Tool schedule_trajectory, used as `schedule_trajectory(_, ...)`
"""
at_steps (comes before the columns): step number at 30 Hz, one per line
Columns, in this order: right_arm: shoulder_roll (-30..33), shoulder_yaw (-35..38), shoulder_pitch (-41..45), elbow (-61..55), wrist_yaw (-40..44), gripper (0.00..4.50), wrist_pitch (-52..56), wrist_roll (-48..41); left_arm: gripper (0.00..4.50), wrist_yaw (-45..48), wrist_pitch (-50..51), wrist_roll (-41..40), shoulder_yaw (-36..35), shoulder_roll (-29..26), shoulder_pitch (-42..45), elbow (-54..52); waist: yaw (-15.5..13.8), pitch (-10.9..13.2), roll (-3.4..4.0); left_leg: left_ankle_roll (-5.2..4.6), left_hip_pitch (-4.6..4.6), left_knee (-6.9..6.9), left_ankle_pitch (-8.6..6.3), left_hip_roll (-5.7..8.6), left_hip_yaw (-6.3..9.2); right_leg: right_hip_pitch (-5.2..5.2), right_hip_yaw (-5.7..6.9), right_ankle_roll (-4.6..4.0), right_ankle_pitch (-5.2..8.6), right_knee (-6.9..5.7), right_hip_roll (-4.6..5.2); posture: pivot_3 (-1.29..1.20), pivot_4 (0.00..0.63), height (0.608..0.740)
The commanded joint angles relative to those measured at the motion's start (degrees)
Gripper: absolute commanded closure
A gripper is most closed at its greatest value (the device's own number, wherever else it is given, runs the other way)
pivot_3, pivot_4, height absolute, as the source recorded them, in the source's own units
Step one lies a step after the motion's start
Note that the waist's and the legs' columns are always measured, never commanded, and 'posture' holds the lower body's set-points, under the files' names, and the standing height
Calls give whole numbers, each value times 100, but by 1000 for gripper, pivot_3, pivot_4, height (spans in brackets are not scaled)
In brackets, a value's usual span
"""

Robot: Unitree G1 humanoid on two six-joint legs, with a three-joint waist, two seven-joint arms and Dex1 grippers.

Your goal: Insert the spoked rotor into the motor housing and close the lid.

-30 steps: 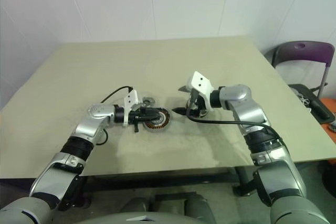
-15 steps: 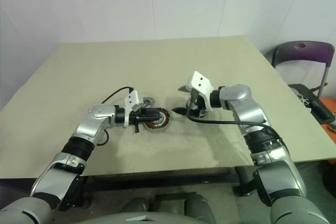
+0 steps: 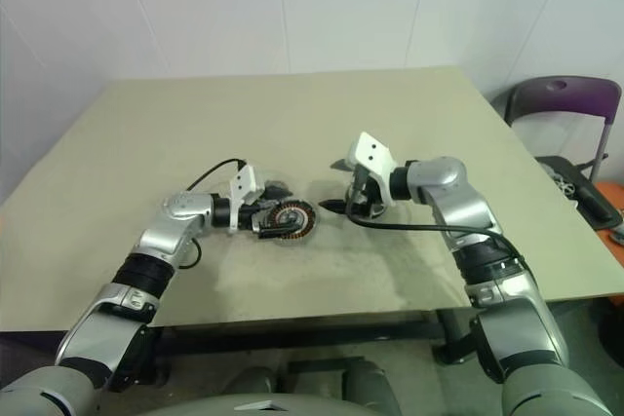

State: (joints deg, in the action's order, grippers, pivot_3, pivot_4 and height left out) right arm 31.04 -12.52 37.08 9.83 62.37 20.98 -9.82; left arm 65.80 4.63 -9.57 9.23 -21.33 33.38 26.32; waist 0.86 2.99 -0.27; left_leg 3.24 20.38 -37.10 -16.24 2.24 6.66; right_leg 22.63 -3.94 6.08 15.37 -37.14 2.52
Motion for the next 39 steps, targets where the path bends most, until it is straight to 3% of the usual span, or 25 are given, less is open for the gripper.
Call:
schedule_trajectory(1, -29, 160, 114, -230, -12, 0, 9, -132, 15, -32, 175, -278, -325, -263, 29, -791, 11, 0, 0, 0, 0, 0, 0, 0, 0, 1, 0, 0, 0, 0, 0, 0, 0, 740)
schedule_trajectory(9, -306, -25, 36, -403, -15, 0, 137, -205, 15, -440, 891, -793, -1174, -1126, -856, -2206, 36, 0, 1, 0, -2, 3, 0, -7, 0, 4, -3, 0, 0, -5, -2, 0, 0, 740)
schedule_trajectory(10, -372, -57, 36, -398, -20, 184, 190, -207, 2, -524, 959, -866, -1316, -1205, -1018, -2336, 24, 0, 1, 0, -3, 3, 0, -7, 0, 3, -3, 0, 0, -5, -3, 0, 0, 740)
schedule_trajectory(12, -498, -136, 56, -341, -21, 594, 235, -169, 0, -681, 1145, -1055, -1568, -1281, -1308, -2574, 22, 0, 1, 0, -4, 0, 0, -7, 1, 1, -3, 0, 0, -6, -1, 0, 0, 740)
schedule_trajectory(23, -1272, -833, 684, 1145, -736, 4384, -640, 897, 0, -1467, 1572, -1531, -2068, -1195, -2562, -3597, 16, 0, 1, 1, -6, 0, 0, -5, 1, 0, -1, -2, 0, -8, 1, 0, 0, 740)
schedule_trajectory(39, -1521, -1042, 727, 2019, -737, 4447, -1339, 1423, 0, -1914, 1524, -1712, -2293, -1181, -3360, -4003, 33, 1, 2, 1, -8, 2, 0, -4, -2, 0, -2, -3, 0, -8, -1, 0, 0, 740)
